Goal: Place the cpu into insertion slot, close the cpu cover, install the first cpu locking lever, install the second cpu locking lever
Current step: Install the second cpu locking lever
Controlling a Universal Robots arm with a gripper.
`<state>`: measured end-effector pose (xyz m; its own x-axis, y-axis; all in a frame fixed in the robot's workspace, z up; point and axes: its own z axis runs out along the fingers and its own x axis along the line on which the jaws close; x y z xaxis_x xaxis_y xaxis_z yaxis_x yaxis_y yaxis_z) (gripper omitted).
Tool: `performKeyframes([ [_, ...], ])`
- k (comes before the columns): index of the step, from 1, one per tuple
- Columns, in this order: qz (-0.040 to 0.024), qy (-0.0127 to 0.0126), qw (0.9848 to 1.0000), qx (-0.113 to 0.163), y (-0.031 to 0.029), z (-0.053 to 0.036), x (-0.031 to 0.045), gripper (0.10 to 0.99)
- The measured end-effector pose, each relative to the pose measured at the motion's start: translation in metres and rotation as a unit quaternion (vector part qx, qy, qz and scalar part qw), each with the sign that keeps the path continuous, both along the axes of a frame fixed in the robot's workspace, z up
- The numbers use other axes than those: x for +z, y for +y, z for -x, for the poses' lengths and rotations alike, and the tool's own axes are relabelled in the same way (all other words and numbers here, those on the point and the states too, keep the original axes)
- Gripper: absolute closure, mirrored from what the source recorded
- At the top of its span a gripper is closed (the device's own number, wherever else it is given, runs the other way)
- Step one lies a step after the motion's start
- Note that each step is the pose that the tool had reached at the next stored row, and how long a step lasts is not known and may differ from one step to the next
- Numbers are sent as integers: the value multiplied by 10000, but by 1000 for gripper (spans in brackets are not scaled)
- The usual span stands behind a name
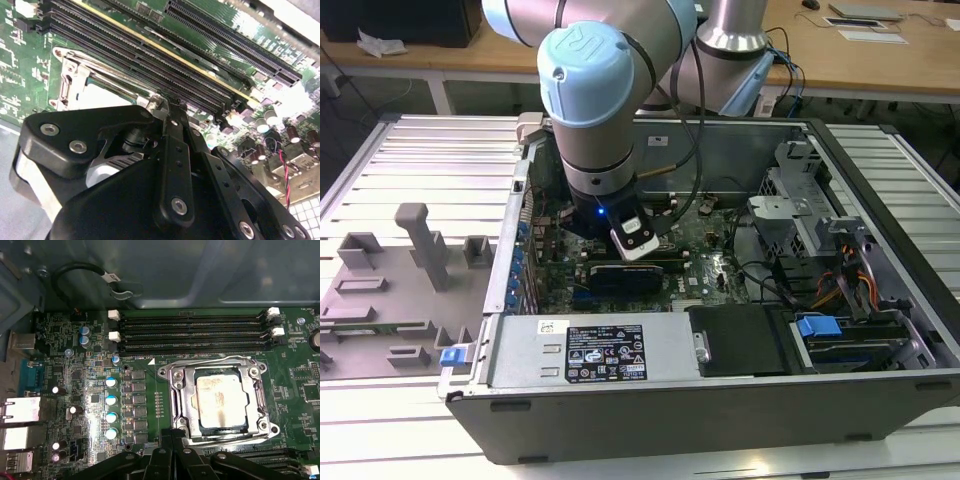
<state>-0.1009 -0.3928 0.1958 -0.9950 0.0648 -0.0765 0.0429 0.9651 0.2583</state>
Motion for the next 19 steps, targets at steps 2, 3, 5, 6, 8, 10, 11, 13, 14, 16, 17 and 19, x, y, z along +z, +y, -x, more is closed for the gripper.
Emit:
performKeyframes([
  [2, 0, 0, 10000, 0, 2, 0, 5, 980],
  [3, 0, 0, 10000, 0, 3, 0, 16, 980],
  [5, 0, 0, 10000, 0, 5, 0, 58, 980],
  [6, 0, 0, 10000, 0, 5, -1, 93, 980],
  [8, 0, 0, 10000, 0, 5, -4, 169, 980],
  [10, 2, 0, 10000, 0, 5, -6, 220, 980],
  [11, 17, 0, 10000, 0, 5, -10, 242, 980],
  [13, 131, 3, 9999, 0, 6, -25, 267, 980],
  [14, 236, 9, 9997, -1, 5, -46, 277, 980],
  [16, 253, 17, 9997, -9, 6, -113, 277, 980],
  [17, 254, 22, 9997, -10, 5, -143, 278, 980],
  [19, 255, 33, 9997, -13, 5, -206, 278, 980],
])
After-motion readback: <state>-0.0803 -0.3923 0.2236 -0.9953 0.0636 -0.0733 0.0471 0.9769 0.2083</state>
